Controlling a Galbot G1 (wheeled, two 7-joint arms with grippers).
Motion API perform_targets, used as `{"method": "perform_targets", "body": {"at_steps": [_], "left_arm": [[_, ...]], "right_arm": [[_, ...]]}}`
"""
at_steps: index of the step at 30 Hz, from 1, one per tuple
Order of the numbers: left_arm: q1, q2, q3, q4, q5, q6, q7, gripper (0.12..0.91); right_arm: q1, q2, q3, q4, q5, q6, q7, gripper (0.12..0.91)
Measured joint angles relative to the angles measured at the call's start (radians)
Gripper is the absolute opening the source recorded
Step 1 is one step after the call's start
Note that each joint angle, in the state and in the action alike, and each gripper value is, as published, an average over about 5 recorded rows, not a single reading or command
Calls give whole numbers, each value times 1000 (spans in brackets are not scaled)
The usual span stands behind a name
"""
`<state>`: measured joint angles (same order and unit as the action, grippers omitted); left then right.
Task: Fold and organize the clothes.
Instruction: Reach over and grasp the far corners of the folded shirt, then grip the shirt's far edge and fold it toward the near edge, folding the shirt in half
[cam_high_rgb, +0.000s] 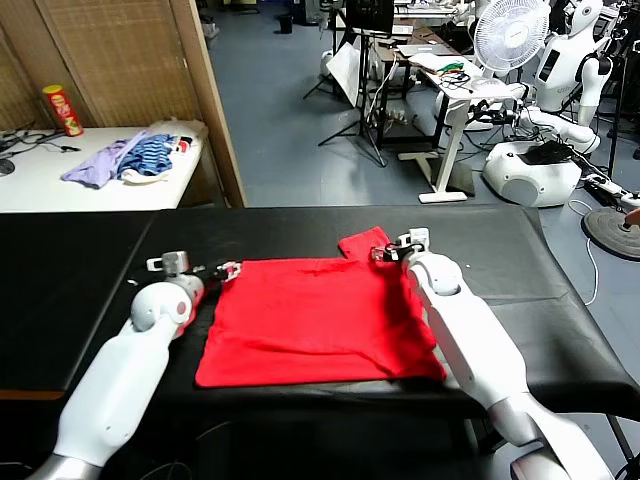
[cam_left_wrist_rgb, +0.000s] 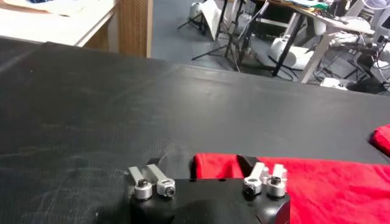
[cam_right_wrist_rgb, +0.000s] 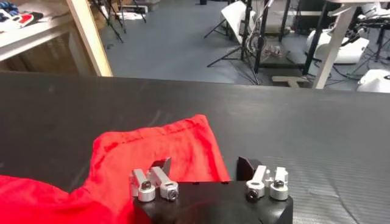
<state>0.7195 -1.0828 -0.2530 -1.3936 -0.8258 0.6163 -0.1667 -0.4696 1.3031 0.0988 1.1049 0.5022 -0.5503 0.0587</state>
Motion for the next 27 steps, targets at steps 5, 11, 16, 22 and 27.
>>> {"method": "perform_targets", "body": {"at_steps": [5,11,16,22,27], "left_arm": [[10,-1,1,-15,-2,-4,20,208],[14,-12,-6,-35,35,-47,31,125],[24,-20,-26,-61,83,-94,35,126],[63,-5,-63,-136,73,-94,24,126],[143,26,-96,-250,74,-88,2,126]], "right_arm": [[-7,0,9,1,0,30,-2,183],[-23,-10,28,21,24,101,-21,123],[-57,-42,51,81,85,120,-49,123],[-136,-105,78,245,152,79,-44,123],[-227,-171,105,407,213,35,-7,123]]}}
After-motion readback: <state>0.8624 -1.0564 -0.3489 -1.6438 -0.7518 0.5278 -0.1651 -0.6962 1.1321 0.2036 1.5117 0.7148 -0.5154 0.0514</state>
